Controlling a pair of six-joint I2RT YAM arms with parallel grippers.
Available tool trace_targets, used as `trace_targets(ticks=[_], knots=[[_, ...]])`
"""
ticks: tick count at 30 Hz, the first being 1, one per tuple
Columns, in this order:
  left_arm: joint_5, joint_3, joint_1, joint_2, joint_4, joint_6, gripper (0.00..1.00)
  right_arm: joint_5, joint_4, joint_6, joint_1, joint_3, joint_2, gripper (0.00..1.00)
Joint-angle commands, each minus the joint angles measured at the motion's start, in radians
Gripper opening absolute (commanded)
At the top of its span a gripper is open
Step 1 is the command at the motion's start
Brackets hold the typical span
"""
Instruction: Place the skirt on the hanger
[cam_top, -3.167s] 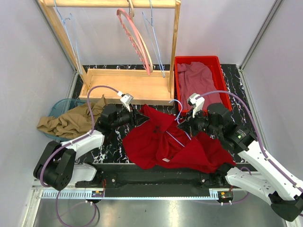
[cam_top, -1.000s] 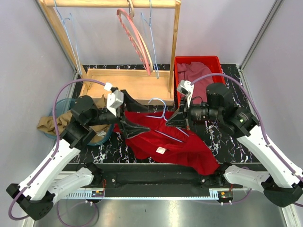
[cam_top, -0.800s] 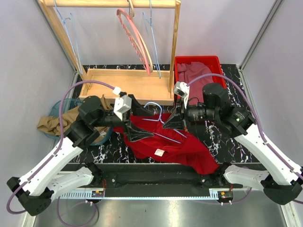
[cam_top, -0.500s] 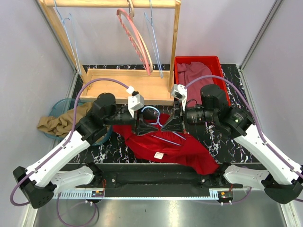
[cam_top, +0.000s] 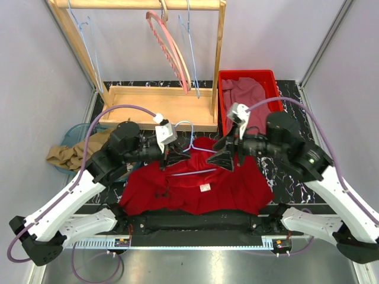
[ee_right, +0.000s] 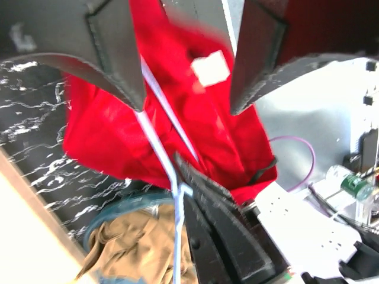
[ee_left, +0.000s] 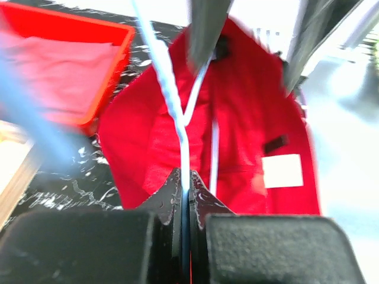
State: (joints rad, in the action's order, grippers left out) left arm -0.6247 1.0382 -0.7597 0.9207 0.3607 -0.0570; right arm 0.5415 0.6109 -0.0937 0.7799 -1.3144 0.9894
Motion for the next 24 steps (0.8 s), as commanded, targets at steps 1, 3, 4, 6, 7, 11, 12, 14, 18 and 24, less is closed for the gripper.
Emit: trace_targets(ticks=[1, 3, 4, 6, 7, 11, 12, 14, 18, 24], knots=[[0.082, 0.046, 0.008, -0.086, -0.014, -0.032, 0.0, -0.092, 0.021, 0.034, 0.012, -0.042, -0.103, 0.7], [0.082, 0.065, 0.008, -0.098, 0.004, -0.043, 0.0, -0.119, 0.032, 0.048, 0.01, -0.04, -0.13, 0.71], [0.082, 0.068, 0.007, -0.111, 0.017, -0.044, 0.0, -0.121, 0.038, 0.061, 0.01, -0.037, -0.135, 0.71], [0.066, 0.08, 0.007, -0.121, 0.026, -0.05, 0.0, -0.107, 0.044, 0.077, 0.01, -0.032, -0.136, 0.72], [0.057, 0.083, 0.007, -0.131, 0.033, -0.05, 0.0, -0.106, 0.047, 0.084, 0.01, -0.034, -0.133, 0.72], [0.037, 0.094, 0.007, -0.146, 0.037, -0.055, 0.0, -0.08, 0.064, 0.129, 0.01, -0.065, -0.048, 0.72], [0.034, 0.095, 0.007, -0.148, 0.037, -0.058, 0.0, -0.077, 0.072, 0.137, 0.012, -0.095, -0.028, 0.72], [0.034, 0.109, 0.007, -0.148, 0.043, -0.061, 0.0, -0.077, 0.104, 0.161, 0.013, -0.126, 0.033, 0.71], [0.008, 0.134, 0.007, -0.143, 0.052, -0.07, 0.0, -0.075, 0.115, 0.19, 0.013, -0.137, 0.077, 0.71], [-0.03, 0.134, 0.007, -0.143, 0.052, -0.076, 0.0, -0.043, 0.105, 0.203, 0.021, -0.085, 0.088, 0.68]])
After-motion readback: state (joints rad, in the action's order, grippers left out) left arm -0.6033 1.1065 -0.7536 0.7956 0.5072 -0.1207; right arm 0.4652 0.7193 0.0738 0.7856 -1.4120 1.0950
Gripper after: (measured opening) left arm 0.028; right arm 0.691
